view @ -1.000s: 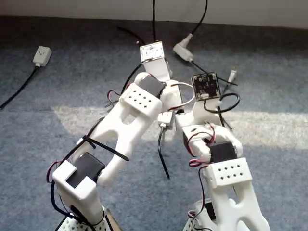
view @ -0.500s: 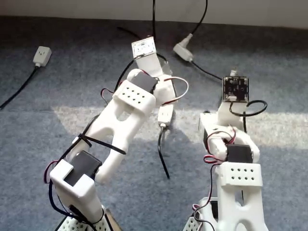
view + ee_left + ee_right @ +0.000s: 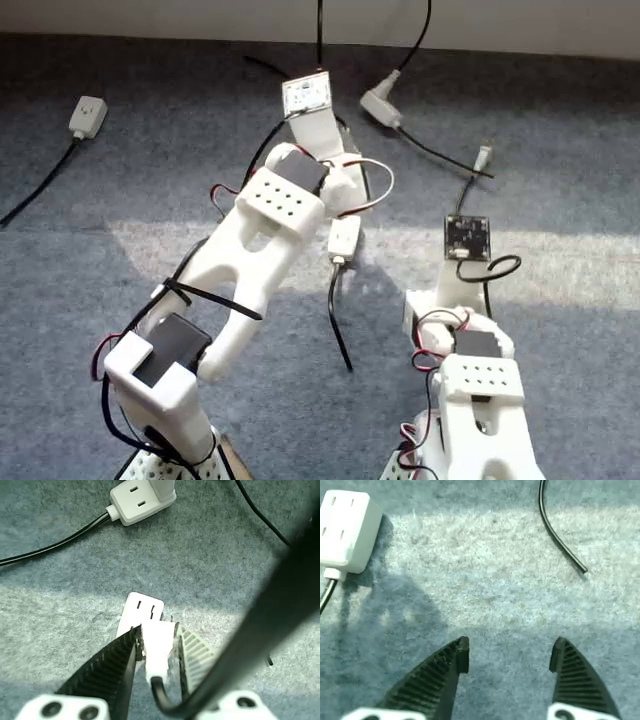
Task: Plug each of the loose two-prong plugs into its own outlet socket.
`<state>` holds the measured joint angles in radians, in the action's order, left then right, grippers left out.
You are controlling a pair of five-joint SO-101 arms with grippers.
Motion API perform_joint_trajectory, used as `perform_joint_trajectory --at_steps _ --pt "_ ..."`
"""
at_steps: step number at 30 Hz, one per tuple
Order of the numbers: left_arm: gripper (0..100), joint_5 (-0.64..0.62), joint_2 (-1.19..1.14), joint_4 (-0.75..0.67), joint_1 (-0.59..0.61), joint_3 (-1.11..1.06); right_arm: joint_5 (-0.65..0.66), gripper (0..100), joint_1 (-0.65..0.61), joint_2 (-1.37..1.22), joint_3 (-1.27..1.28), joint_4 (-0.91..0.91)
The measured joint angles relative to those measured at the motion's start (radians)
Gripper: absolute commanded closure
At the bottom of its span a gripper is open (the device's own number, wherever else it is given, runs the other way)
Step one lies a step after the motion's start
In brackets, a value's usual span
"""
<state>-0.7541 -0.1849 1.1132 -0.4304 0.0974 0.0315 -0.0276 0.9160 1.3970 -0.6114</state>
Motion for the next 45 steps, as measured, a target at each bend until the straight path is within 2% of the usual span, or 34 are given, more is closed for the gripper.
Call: perform_joint_trajectory --at_steps 4,9,12,18,23,29,45 --pt "99 0.012 0.000 0.005 0.009 0.000 -0.041 73.3 0.000 0.000 0.034 0.043" --pt "99 0.114 -0.120 0.009 -0.031 0.060 -0.048 73.3 0.000 0.000 0.052 0.074" --pt "99 0.127 -0.241 0.078 -0.034 0.183 -0.048 73.3 0.000 0.000 0.052 0.074" --pt "99 0.129 -0.473 0.304 -0.032 0.529 -0.048 73.3 0.000 0.000 0.052 0.077" --pt "99 0.129 -0.569 0.358 -0.012 0.686 -0.048 73.3 0.000 0.000 0.052 0.077" --pt "99 0.130 -0.575 0.416 0.014 0.738 -0.048 73.3 0.000 0.000 0.052 0.077" --pt "99 0.130 -0.585 0.430 0.002 0.740 -0.048 73.3 0.000 0.000 0.052 0.077"
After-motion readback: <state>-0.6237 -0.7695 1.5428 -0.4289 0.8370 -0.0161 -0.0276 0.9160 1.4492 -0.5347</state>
